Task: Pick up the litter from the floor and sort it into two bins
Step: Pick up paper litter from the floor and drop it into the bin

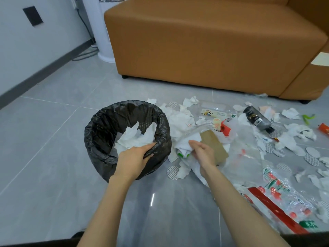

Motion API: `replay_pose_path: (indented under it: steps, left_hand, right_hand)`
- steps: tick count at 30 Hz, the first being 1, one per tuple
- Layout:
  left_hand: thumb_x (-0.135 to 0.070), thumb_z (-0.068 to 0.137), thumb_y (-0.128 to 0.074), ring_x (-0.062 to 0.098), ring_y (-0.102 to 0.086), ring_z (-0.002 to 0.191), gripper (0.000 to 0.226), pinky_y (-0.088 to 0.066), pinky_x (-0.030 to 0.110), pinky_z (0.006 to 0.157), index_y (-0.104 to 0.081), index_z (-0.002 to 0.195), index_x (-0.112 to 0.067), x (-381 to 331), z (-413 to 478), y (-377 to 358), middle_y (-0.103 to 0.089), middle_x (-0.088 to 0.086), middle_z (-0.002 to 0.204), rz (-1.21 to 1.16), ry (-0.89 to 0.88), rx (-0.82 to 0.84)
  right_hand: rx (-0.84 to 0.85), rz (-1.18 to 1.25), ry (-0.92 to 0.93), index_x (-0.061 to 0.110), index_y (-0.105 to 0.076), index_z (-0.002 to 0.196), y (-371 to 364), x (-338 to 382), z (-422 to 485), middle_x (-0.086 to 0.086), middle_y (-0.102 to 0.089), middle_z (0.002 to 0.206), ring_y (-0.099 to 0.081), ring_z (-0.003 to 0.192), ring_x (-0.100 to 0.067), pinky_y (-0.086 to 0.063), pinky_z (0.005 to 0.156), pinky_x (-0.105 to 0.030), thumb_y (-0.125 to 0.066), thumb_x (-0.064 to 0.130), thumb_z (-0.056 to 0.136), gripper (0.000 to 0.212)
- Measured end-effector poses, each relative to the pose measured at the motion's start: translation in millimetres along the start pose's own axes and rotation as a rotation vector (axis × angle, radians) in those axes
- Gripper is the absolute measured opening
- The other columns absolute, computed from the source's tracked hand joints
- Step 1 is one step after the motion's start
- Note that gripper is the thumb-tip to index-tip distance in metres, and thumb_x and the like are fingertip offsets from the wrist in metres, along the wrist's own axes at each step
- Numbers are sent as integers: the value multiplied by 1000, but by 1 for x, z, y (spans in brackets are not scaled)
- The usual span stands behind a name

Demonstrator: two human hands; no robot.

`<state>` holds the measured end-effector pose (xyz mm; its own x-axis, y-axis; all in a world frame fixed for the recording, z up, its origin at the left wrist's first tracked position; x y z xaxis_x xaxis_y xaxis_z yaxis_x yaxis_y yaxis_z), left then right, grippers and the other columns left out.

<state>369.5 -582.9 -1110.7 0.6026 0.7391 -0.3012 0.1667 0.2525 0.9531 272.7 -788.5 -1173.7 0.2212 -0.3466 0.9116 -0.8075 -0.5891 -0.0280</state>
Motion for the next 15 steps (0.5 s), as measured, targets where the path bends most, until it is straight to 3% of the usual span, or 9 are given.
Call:
replay_pose_path:
  steps: [2, 5, 10, 13, 15]
  left_hand:
    - [-39, 96, -46, 14, -56, 114, 39, -41, 24, 77, -44, 134, -44, 1, -2, 1, -62, -9, 123, -4, -6, 4]
    - [-39, 96, -46, 14, -55, 116, 39, -42, 24, 81, -44, 134, -44, 0, -6, 3, -61, -10, 126, -1, -5, 17]
    - [-39, 96, -47, 13, -53, 119, 41, -43, 26, 85, -42, 136, -44, 1, -13, 3, -59, -11, 129, -11, -11, 70]
    - [-46, 87, -59, 11, -43, 129, 63, -41, 29, 100, -31, 143, -38, -1, -13, 3, -46, -11, 142, -203, 22, 156]
    - [-48, 79, -68, 8, -31, 137, 86, -29, 25, 110, -20, 149, -30, -12, -10, 11, -34, -10, 149, -426, 34, 150]
  right_hand:
    - [33, 98, 8, 12, -68, 89, -3, 22, -4, -11, -68, 105, -64, 98, -22, -52, 90, -32, -65, 12, 86, 4]
    - [79, 273, 37, 13, -58, 79, -6, 63, -14, -4, -65, 82, -62, 74, -14, -51, 70, -25, -57, 5, 88, 12]
    - [193, 400, 93, 14, -50, 74, -13, 119, -36, 3, -56, 59, -51, 58, -13, -42, 53, -23, -50, 2, 84, 16]
    - [294, 404, 145, 13, -50, 76, -19, 142, -49, 1, -54, 66, -50, 61, -12, -44, 56, -24, -47, 2, 84, 14]
    - [350, 382, 181, 14, -47, 70, -22, 153, -59, 3, -54, 63, -51, 58, -10, -44, 51, -20, -44, -1, 86, 22]
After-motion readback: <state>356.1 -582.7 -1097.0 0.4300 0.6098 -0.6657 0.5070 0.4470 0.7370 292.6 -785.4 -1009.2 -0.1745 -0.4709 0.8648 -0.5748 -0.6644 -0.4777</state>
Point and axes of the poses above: each hand's wrist, its own z-axis towards the middle knuckle, its own y-axis out of the back of the hand, x = y × z, the point moved 4 cm from there along z, towards the middle knuckle
